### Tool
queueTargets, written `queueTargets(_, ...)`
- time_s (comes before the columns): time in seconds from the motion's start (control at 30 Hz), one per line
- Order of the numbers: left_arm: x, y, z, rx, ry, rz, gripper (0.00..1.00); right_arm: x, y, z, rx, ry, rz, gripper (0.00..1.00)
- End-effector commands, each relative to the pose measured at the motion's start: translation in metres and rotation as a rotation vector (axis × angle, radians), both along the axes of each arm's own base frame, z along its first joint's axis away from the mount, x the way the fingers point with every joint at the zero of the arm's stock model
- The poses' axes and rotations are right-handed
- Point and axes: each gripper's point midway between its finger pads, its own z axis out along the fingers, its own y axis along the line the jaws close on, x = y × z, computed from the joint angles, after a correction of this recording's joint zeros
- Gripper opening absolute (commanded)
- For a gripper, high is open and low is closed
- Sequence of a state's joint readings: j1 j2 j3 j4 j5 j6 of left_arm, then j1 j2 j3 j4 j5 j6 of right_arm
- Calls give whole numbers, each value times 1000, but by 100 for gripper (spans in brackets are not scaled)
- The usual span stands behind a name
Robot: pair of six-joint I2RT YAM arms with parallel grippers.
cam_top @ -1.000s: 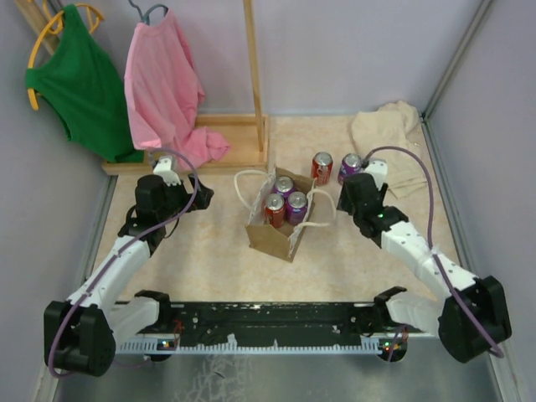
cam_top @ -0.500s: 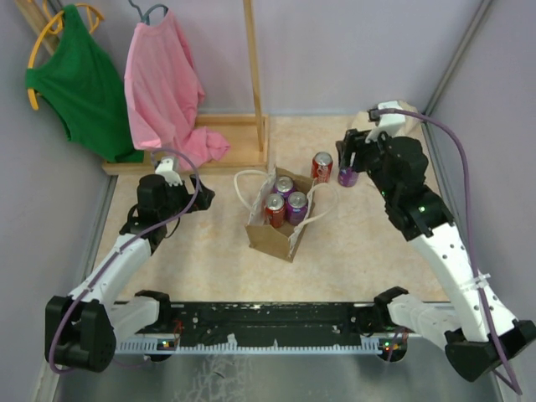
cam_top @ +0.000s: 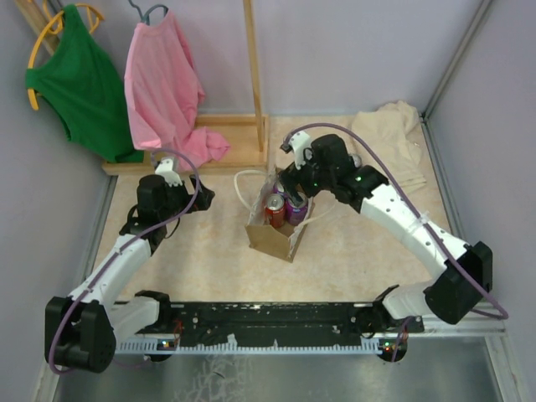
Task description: Take the beverage out of the canvas bag
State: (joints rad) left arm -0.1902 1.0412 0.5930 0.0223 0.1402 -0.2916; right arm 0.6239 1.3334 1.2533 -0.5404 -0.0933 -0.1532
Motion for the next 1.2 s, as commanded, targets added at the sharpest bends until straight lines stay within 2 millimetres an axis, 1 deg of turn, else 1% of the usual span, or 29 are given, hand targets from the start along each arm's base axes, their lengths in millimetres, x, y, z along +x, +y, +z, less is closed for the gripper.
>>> queueTargets(0.0, 1, -2, 6, -6, -27, -5, 100, -3, 18, 13, 7, -34, 105, 86)
queueTargets(0.03, 0, -2, 6, -7, -26, -5, 100, -3, 20, 8, -4, -24, 112, 85)
queueTargets(0.2, 1, -2, 5, -7, -24, -6, 100, 0, 22, -21, -61, 28, 131, 77)
queueTargets(0.27, 0, -2, 4, -6, -22, -5, 100, 2, 23, -31, -78, 47, 130, 76)
queueTargets(0.37, 0, -2, 5, -6, -23, -5, 100, 6, 21, -44, -110, 70, 113, 76)
queueTargets(0.6, 0, -1, 5, -3, -26, -3, 100, 8, 18, -72, -168, 127, 102, 83)
queueTargets(0.8, -1, -2, 5, -5, -24, -4, 100, 10, 14, -88, -200, 145, 93, 83)
queueTargets(0.87, 0, -2, 4, -4, -24, -5, 100, 10, 13, -96, -220, 154, 97, 84)
queueTargets(1.03, -1, -2, 4, -4, -21, -8, 100, 13, 17, -111, -232, 194, 116, 83)
queueTargets(1.07, -1, -2, 4, -4, -20, -6, 100, 14, 18, -110, -229, 191, 117, 83)
queueTargets(1.1, -2, -2, 3, -3, -19, -6, 100, 15, 19, -119, -242, 210, 121, 83)
queueTargets(1.17, -2, -1, 3, -2, -21, -2, 100, 18, 19, -125, -254, 221, 123, 83)
